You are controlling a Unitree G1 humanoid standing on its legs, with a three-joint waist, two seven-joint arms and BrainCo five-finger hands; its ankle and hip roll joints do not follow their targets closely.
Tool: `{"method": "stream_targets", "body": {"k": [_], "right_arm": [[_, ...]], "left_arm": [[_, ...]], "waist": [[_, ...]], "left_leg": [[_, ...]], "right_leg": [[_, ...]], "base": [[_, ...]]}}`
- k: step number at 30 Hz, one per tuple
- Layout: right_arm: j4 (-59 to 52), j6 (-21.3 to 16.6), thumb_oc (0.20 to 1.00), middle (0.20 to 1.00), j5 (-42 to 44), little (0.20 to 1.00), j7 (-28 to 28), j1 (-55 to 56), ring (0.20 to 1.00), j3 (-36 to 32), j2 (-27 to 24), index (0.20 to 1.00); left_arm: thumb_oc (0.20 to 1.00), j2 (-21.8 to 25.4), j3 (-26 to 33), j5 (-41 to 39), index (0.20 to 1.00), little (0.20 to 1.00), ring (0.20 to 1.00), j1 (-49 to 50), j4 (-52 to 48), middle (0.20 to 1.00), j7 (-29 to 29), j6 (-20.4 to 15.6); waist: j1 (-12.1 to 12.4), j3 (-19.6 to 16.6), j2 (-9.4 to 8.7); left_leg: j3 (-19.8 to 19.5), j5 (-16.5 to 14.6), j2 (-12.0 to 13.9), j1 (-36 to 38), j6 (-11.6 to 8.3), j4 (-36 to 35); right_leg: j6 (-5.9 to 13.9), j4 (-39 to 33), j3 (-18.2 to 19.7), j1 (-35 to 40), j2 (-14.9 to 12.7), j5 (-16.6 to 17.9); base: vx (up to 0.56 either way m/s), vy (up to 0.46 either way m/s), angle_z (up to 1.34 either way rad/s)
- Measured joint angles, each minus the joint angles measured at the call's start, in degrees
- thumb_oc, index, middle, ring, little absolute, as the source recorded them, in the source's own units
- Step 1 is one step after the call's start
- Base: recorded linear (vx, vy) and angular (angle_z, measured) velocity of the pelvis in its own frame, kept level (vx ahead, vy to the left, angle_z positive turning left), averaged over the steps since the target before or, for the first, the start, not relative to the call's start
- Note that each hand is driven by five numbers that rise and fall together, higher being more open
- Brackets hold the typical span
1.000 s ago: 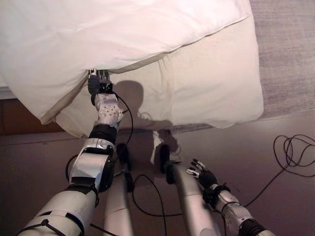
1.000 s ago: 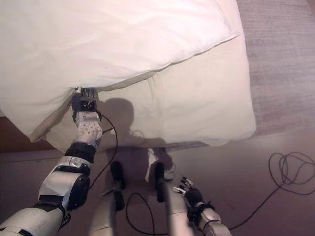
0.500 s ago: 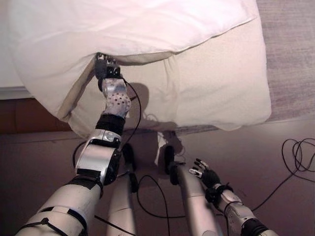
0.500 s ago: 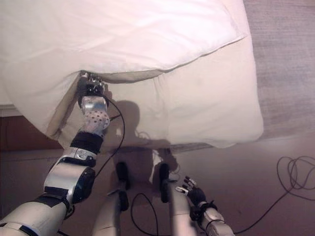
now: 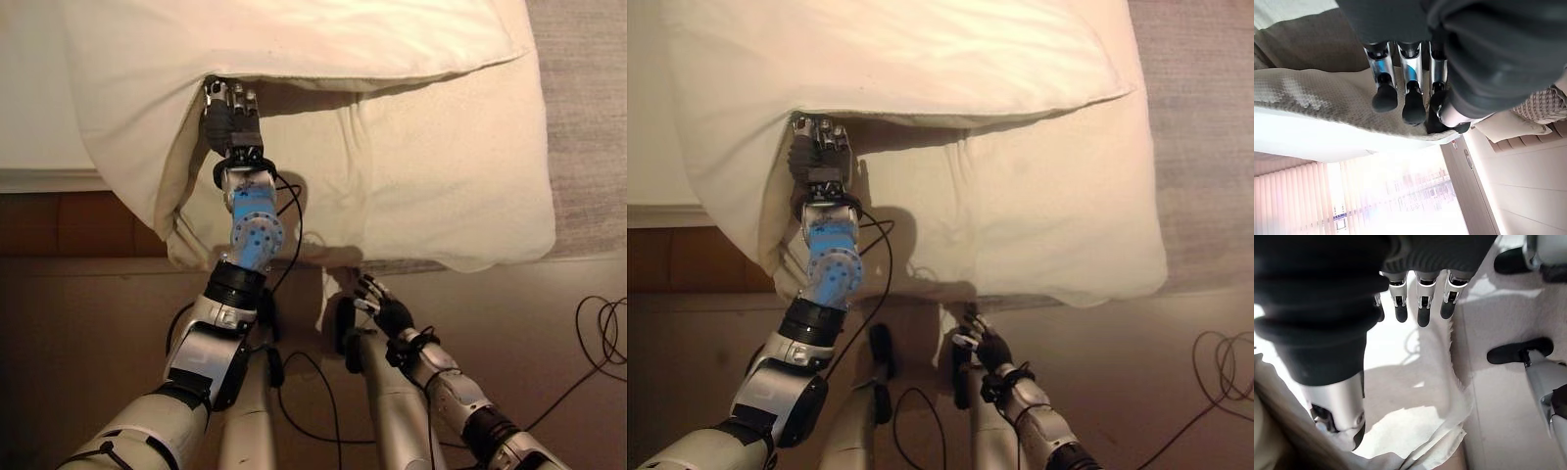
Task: Make the bed
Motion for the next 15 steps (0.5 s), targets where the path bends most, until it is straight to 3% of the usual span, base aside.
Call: {"method": "stream_targets", "body": {"k": [5,8,15], "right_arm": [[0.8,0.0,1.000,1.000,7.0,1.000,0.5,-1.2,1.000,0.0,3.2,1.000],[1.8,0.0,1.000,1.000,16.5,1.000,0.8,-3.7,1.000,0.1,6.2,1.000],[1.9,-1.3,1.000,1.000,30.0,1.000,1.7,-13.4,1.000,-0.4,10.3,1.000]], "left_arm": [[0.200,-0.3,0.2,-0.2,0.200,0.200,0.200,4.2,-1.4,0.200,-3.2,0.0],[0.200,-0.7,0.8,-0.3,0.200,0.200,0.200,6.6,-1.7,0.200,-4.6,0.0],[0.200,-1.6,0.7,-0.3,0.200,0.200,0.200,8.9,-3.7,0.200,-4.8,-0.1]], "waist": [[0.1,0.3,0.20],[0.7,0.4,0.21],[2.9,2.3,0.49]], "left_leg": [[-0.4,-0.3,0.2,0.3,-0.05,0.0],[-0.4,-0.3,0.2,0.4,-0.04,0.0],[-1.2,0.0,-0.4,2.0,-0.26,-0.8]], "right_leg": [[0.01,-0.4,-0.5,0.6,0.1,-0.1],[0.00,-0.4,-0.4,0.7,0.1,-0.1],[-0.17,-0.2,-0.9,2.1,0.1,-0.3]], "base": [[0.01,0.004,0.02],[0.00,0.000,0.00],[-0.03,0.014,0.03]]}}
